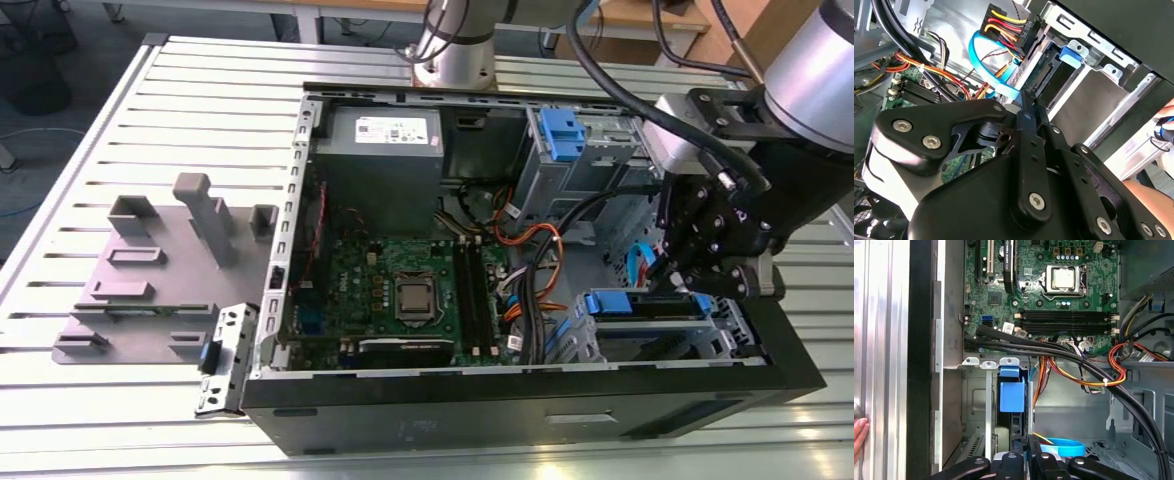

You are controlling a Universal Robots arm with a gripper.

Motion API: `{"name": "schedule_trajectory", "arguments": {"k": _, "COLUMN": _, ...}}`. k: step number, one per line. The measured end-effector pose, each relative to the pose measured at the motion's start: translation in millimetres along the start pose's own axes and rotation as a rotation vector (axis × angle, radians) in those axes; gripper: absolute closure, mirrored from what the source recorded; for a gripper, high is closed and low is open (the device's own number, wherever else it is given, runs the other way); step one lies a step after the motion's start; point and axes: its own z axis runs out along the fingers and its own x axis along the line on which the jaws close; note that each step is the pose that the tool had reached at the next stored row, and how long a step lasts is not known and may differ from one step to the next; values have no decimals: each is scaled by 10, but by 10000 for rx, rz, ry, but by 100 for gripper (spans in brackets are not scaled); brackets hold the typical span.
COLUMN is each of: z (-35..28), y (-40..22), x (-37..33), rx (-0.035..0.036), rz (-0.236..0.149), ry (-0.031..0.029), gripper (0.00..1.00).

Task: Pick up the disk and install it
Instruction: 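Insert the first disk wire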

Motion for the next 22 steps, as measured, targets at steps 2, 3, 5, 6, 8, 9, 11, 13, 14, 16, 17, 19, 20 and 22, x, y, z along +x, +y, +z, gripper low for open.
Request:
{"name": "schedule_trajectory", "arguments": {"k": 2, "z": 12, "y": 0, "x": 0, "rx": 0, "rz": -1, "ry": 2, "gripper": 84}}
{"name": "schedule_trajectory", "arguments": {"k": 3, "z": 12, "y": 0, "x": 0, "rx": 0, "rz": -1, "ry": 3, "gripper": 84}}
{"name": "schedule_trajectory", "arguments": {"k": 5, "z": 16, "y": 0, "x": 0, "rx": 0, "rz": -1, "ry": 2, "gripper": 84}}
{"name": "schedule_trajectory", "arguments": {"k": 6, "z": 24, "y": 0, "x": 0, "rx": 0, "rz": -1, "ry": -3, "gripper": 84}}
{"name": "schedule_trajectory", "arguments": {"k": 8, "z": 31, "y": 0, "x": 2, "rx": 0, "rz": -3, "ry": 2, "gripper": 84}}
{"name": "schedule_trajectory", "arguments": {"k": 9, "z": 31, "y": 0, "x": 2, "rx": 0, "rz": -3, "ry": 3, "gripper": 84}}
{"name": "schedule_trajectory", "arguments": {"k": 11, "z": 33, "y": 0, "x": 9, "rx": 0, "rz": -3, "ry": 0, "gripper": 84}}
{"name": "schedule_trajectory", "arguments": {"k": 13, "z": 33, "y": 0, "x": 21, "rx": 0, "rz": -2, "ry": 1, "gripper": 84}}
{"name": "schedule_trajectory", "arguments": {"k": 14, "z": 33, "y": 0, "x": 25, "rx": 0, "rz": -2, "ry": 1, "gripper": 84}}
{"name": "schedule_trajectory", "arguments": {"k": 16, "z": 41, "y": 0, "x": 28, "rx": 0, "rz": -3, "ry": -5, "gripper": 84}}
{"name": "schedule_trajectory", "arguments": {"k": 17, "z": 45, "y": 0, "x": 29, "rx": 0, "rz": -3, "ry": -2, "gripper": 84}}
{"name": "schedule_trajectory", "arguments": {"k": 19, "z": 46, "y": -1, "x": 29, "rx": 1, "rz": -3, "ry": 1, "gripper": 84}}
{"name": "schedule_trajectory", "arguments": {"k": 20, "z": 46, "y": 0, "x": 29, "rx": 1, "rz": -3, "ry": 2, "gripper": 84}}
{"name": "schedule_trajectory", "arguments": {"k": 22, "z": 48, "y": -1, "x": 29, "rx": 1, "rz": -3, "ry": 0, "gripper": 84}}
